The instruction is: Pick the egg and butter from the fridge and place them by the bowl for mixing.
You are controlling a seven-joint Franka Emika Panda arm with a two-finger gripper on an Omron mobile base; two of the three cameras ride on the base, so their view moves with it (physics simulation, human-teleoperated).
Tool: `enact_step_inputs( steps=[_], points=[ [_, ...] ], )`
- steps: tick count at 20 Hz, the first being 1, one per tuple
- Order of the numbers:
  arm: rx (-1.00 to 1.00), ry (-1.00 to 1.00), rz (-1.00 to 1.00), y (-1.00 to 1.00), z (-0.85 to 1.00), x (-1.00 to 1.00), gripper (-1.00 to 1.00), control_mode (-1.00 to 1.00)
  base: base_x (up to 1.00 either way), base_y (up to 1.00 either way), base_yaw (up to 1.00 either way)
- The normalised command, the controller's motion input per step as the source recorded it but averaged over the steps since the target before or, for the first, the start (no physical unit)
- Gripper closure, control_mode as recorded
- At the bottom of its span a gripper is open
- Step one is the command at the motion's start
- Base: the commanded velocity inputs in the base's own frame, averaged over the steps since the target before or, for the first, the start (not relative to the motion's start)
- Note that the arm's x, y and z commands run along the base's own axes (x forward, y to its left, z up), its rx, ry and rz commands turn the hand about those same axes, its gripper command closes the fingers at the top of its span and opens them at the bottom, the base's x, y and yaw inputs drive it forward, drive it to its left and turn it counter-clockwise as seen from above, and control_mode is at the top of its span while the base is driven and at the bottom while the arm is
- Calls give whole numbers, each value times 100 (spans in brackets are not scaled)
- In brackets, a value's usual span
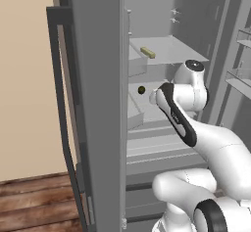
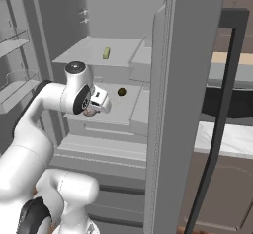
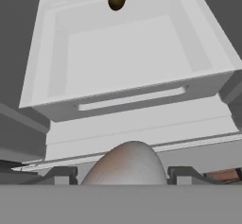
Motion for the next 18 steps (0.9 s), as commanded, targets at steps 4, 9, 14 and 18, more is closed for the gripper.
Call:
enact_step_inputs(
  steps=[4,9,14,18],
  points=[
    [0,0,0,0,0,0,100,100,-39,0,0],
    [0,0,0,0,0,0,100,100,-77,0,-2],
    [0,0,0,0,0,0,100,100,-85,0,-2],
    [0,0,0,0,0,0,100,100,-88,0,-2]
  ],
)
